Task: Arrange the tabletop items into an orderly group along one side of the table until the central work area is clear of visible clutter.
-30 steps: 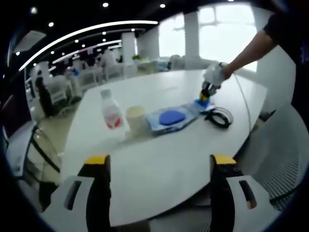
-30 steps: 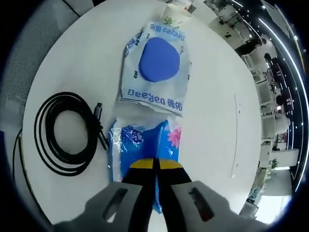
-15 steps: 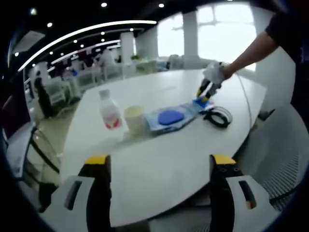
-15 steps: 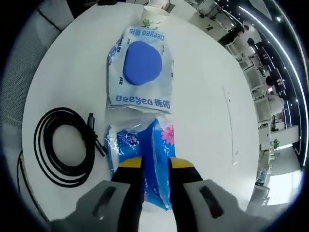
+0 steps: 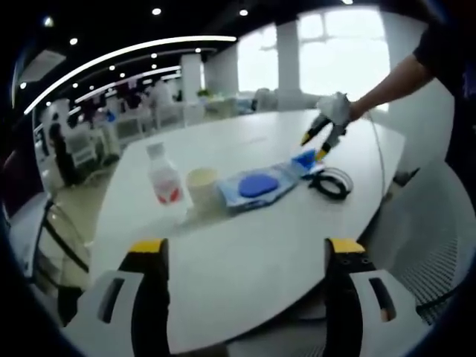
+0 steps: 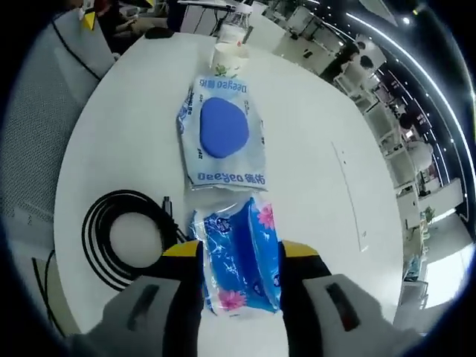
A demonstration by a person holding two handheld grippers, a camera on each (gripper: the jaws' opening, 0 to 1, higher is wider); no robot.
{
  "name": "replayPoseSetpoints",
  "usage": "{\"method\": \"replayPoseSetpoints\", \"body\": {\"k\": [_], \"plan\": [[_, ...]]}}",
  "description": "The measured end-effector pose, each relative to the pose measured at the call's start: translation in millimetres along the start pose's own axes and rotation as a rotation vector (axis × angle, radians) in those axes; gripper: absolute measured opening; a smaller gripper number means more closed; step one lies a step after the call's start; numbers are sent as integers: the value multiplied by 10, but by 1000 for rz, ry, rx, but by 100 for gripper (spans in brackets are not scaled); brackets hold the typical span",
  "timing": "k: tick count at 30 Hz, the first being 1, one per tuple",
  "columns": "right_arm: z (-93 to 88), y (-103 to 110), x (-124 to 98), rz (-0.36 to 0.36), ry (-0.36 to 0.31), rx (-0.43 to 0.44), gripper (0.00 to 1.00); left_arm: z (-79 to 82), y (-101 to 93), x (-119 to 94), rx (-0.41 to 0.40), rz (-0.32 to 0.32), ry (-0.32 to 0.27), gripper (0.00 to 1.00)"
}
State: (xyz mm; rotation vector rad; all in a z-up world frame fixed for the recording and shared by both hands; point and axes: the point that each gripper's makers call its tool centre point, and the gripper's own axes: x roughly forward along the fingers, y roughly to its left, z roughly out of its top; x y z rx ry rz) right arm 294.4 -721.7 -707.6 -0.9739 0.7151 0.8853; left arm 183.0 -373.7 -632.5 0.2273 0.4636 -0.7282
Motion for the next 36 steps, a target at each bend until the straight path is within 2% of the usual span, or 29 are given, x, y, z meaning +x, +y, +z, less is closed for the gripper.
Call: {"method": "replayPoseSetpoints", "body": {"k": [6, 13, 16, 20, 23, 36], "plan": [[79, 132, -20, 38, -30, -27, 45, 26, -6, -6, 4, -1, -13, 87], [158, 288, 19, 86, -45, -137, 47, 40, -14, -13, 8, -2, -21, 90], [176, 377, 55, 120, -58, -157, 44, 34, -9, -15, 9, 0, -19, 90], [150, 506, 90, 171, -42, -199, 42, 37, 0, -18, 7, 3, -22, 90], [197, 596, 49, 196, -40, -212, 39, 29, 15, -18, 3, 6, -21, 90], [120, 744, 256, 264, -10, -296, 23, 19, 46, -23, -5, 21, -17, 88]]}}
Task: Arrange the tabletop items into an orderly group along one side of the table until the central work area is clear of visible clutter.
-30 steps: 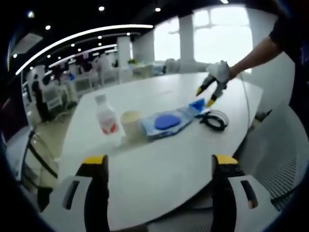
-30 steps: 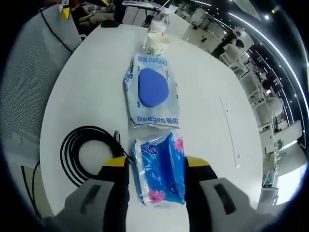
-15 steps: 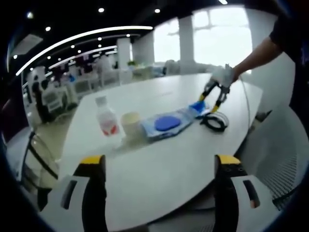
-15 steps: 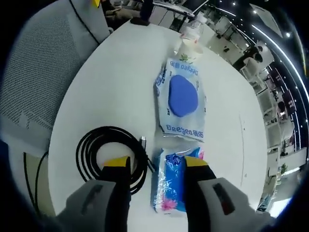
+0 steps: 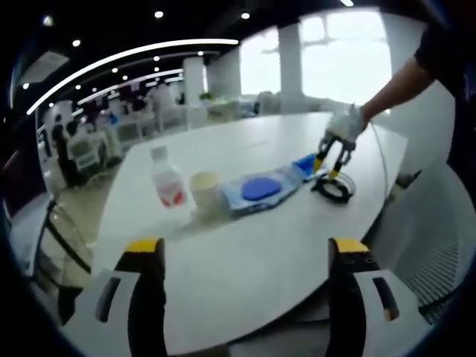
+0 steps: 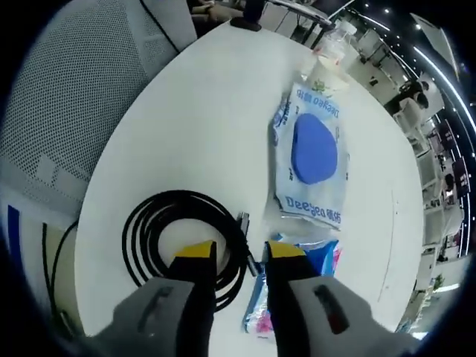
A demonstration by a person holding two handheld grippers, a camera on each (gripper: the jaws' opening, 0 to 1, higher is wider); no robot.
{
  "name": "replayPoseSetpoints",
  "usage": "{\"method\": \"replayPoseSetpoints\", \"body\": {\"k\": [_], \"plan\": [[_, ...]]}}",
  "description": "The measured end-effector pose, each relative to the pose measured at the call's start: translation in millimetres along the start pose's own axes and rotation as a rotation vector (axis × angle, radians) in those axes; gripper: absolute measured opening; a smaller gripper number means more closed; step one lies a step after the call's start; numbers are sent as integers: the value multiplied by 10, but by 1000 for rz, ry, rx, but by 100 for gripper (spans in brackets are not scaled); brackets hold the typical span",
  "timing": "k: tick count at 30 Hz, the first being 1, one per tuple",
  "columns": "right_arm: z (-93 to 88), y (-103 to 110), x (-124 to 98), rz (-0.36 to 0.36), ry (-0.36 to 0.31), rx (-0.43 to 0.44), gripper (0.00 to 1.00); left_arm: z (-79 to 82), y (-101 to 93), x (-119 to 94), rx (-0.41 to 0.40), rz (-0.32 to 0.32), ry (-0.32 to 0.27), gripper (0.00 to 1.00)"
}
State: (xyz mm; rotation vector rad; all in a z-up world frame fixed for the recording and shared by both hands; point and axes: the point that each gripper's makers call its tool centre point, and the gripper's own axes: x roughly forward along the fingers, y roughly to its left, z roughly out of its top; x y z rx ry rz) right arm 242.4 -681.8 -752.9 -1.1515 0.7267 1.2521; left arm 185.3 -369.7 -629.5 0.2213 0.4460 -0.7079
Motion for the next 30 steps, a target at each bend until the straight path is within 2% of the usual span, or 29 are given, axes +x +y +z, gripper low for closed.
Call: {"method": "replayPoseSetpoints", "body": {"k": [7, 14, 16, 30], "plan": [[-3, 20, 111, 17, 17, -22, 19, -8, 4, 4, -7, 3, 6, 86], [-53, 39, 224, 34, 69, -54, 13, -21, 9, 6, -12, 4, 13, 85], [-52, 48, 244, 40, 72, -67, 12, -22, 14, 6, -14, 6, 14, 85], [49, 26, 171, 25, 42, -10, 10, -35, 26, 10, -19, 4, 13, 84]]}}
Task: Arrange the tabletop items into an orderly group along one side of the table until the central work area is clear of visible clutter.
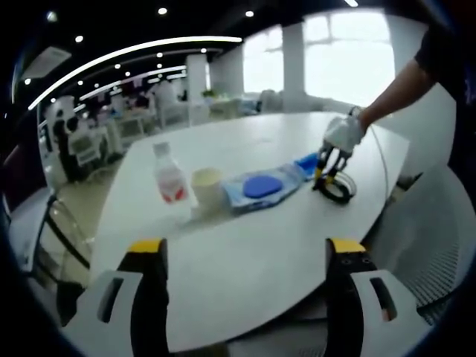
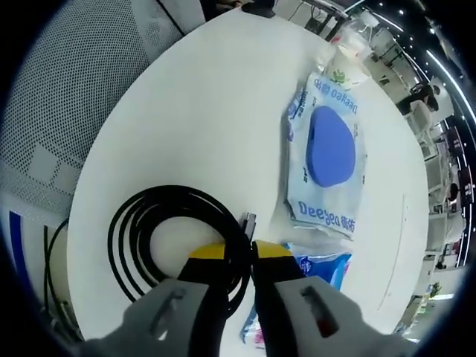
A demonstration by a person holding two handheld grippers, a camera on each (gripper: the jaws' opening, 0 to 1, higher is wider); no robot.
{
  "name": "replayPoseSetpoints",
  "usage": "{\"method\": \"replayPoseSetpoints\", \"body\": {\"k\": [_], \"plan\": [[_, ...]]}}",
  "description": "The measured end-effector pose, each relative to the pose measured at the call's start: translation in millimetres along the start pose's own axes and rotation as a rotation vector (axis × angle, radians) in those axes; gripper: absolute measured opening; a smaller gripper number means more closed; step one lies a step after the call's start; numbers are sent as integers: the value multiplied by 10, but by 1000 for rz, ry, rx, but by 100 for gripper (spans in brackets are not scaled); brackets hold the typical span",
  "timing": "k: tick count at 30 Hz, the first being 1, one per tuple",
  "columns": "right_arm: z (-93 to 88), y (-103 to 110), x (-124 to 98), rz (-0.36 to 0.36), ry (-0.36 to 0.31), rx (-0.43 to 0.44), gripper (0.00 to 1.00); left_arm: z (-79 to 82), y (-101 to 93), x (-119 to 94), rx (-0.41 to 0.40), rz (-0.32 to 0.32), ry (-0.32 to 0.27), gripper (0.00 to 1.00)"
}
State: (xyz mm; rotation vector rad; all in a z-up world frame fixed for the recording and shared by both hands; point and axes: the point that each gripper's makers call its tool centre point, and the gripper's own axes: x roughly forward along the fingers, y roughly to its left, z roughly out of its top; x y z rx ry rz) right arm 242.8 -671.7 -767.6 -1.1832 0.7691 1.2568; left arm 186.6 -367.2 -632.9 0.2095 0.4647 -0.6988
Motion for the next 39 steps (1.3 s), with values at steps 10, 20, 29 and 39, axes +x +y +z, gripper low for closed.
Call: {"method": "replayPoseSetpoints", "body": {"k": [10, 20, 29, 39], "plan": [[95, -62, -9, -8, -58, 167, 10, 12, -17, 3, 1, -3, -5, 84], [209, -6, 10, -7, -81, 365, 10, 20, -13, -1, 3, -4, -14, 84], [201, -14, 66, -20, -84, 447, 10, 18, -19, -2, 4, -9, -11, 84], [181, -53, 116, -64, -77, 485, 11, 5, -30, 4, 8, -21, -4, 84]]}}
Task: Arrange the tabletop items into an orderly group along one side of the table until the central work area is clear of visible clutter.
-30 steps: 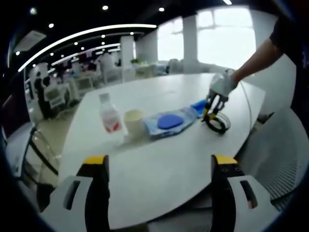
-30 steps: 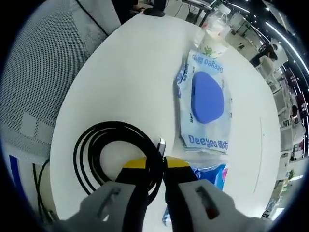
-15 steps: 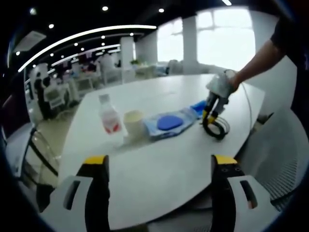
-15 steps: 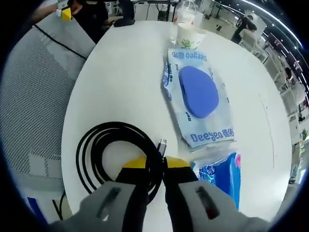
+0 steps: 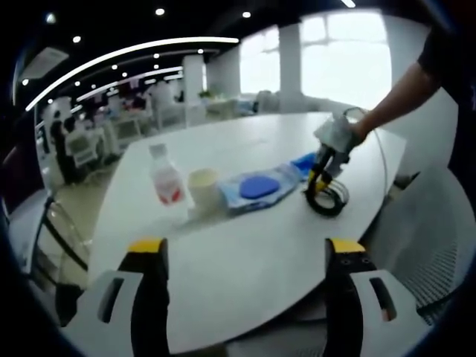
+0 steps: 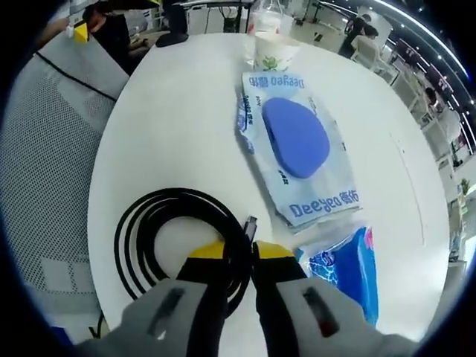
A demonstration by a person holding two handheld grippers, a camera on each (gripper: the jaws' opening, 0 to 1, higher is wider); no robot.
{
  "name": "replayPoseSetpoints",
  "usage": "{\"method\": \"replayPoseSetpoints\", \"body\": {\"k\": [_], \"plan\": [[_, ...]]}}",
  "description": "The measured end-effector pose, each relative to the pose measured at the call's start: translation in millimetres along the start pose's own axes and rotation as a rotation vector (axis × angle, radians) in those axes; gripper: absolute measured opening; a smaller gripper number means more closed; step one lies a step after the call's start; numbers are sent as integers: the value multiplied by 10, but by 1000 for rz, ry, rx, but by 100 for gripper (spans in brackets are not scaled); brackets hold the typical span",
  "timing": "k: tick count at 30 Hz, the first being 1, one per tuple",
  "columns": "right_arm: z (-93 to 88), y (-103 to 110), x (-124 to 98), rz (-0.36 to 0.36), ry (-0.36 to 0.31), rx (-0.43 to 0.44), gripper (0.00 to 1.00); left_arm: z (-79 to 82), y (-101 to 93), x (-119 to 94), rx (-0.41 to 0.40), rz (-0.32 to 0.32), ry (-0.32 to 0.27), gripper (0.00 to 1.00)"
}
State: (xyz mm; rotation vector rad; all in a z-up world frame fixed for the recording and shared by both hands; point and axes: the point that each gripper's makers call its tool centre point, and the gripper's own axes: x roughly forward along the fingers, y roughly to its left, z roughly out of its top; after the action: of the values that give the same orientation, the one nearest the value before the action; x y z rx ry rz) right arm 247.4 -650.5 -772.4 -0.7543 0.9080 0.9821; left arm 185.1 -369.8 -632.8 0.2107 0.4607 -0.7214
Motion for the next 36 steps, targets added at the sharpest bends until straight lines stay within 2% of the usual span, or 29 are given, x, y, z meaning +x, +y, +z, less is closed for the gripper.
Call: {"method": "replayPoseSetpoints", "body": {"k": [12, 21, 36], "plan": [[103, 28, -110, -18, -28, -7, 20, 16, -34, 1, 0, -8, -1, 83], [109, -36, -271, -41, -58, -95, 30, 34, -52, 4, 6, -16, -10, 83], [70, -268, -496, -112, -64, -158, 39, 50, -48, -1, 32, -15, -20, 90]]}}
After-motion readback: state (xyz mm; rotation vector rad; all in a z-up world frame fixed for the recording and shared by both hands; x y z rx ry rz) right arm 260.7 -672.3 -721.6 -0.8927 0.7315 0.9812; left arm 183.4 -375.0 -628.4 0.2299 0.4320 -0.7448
